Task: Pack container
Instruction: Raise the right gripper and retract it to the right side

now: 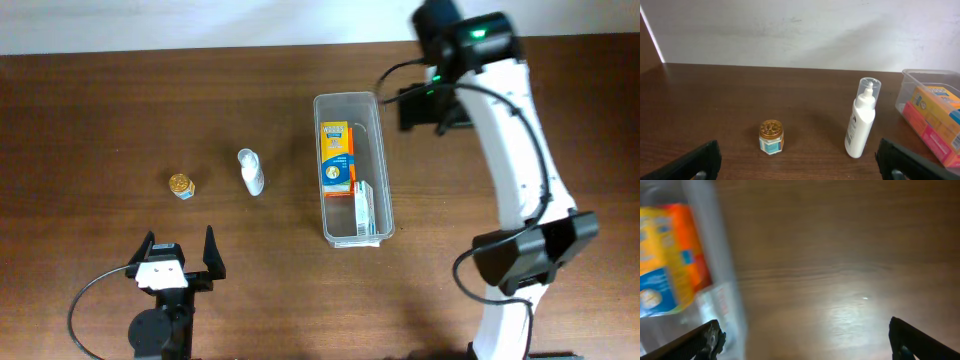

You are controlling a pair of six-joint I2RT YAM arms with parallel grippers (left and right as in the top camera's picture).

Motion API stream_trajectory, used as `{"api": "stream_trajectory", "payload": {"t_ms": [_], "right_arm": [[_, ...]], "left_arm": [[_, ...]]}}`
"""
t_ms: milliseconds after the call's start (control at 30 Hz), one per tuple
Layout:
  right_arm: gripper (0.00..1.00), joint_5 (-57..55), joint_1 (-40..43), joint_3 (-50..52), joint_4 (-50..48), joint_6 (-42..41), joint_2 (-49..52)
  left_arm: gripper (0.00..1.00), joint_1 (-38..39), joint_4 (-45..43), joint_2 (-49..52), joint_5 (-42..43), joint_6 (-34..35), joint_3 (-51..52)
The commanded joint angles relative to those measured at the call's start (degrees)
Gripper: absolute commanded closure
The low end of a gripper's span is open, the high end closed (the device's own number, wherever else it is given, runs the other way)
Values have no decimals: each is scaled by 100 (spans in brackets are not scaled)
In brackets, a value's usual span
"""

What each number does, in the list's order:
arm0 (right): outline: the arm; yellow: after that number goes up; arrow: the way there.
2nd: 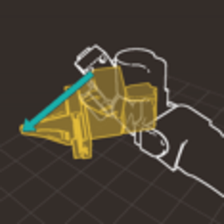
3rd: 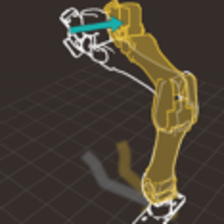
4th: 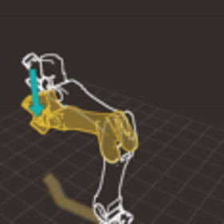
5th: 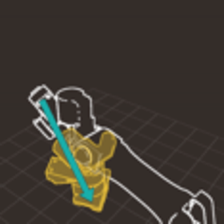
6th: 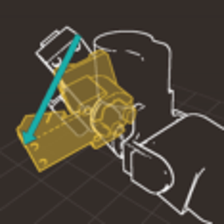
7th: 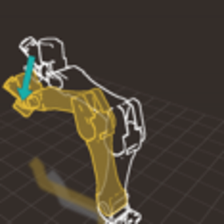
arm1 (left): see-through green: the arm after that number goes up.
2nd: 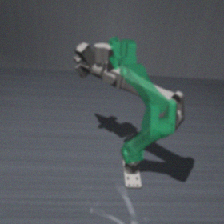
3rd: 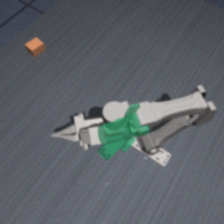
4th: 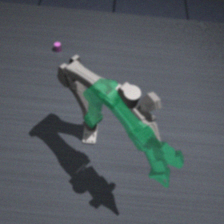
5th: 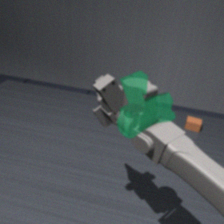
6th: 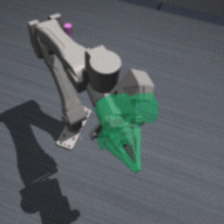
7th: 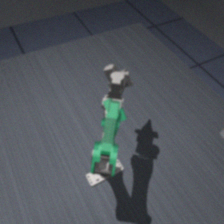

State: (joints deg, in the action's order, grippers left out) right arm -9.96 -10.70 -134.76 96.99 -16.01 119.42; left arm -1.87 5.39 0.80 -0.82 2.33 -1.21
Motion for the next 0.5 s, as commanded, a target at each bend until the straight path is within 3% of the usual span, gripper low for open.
{"api": "stream_trajectory", "payload": {"t_ms": [0, 467], "right_arm": [[2, -275, 549, -79, 33, 66, -107], [2, -273, 2691, -46, -304, 74, -92]], "left_arm": [[1, -28, -11, -35, 46, -90, 37], [1, -28, -11, -35, 46, -90, 37]]}}
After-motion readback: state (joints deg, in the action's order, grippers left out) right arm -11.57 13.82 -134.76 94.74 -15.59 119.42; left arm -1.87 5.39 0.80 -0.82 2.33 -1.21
